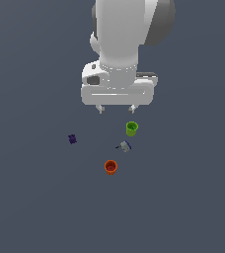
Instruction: Pick up a designated object from a clutter of objects.
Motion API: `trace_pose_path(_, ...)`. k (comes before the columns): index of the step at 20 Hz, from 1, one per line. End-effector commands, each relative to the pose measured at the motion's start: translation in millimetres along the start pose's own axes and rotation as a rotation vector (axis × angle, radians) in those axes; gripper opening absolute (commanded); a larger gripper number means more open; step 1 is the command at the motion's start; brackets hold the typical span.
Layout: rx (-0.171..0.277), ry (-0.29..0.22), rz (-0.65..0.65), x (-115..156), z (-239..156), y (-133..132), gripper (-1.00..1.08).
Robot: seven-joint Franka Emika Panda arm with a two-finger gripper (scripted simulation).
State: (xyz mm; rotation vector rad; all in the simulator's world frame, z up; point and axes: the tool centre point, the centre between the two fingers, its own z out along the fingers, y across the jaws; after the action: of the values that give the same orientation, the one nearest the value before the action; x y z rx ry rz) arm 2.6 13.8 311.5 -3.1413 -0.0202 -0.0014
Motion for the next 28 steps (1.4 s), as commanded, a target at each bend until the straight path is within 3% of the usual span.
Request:
trace_pose_path(1,0.0,0.0,0.0,0.0,0.0,0.0,1.0)
trace_pose_path(14,-0.009,0.013,0.024,-0.3,-19.3,6.2,1.0)
trace_pose_path(28,-0.002,0.011,0.149,5.2,14.5,-1.2,1.0)
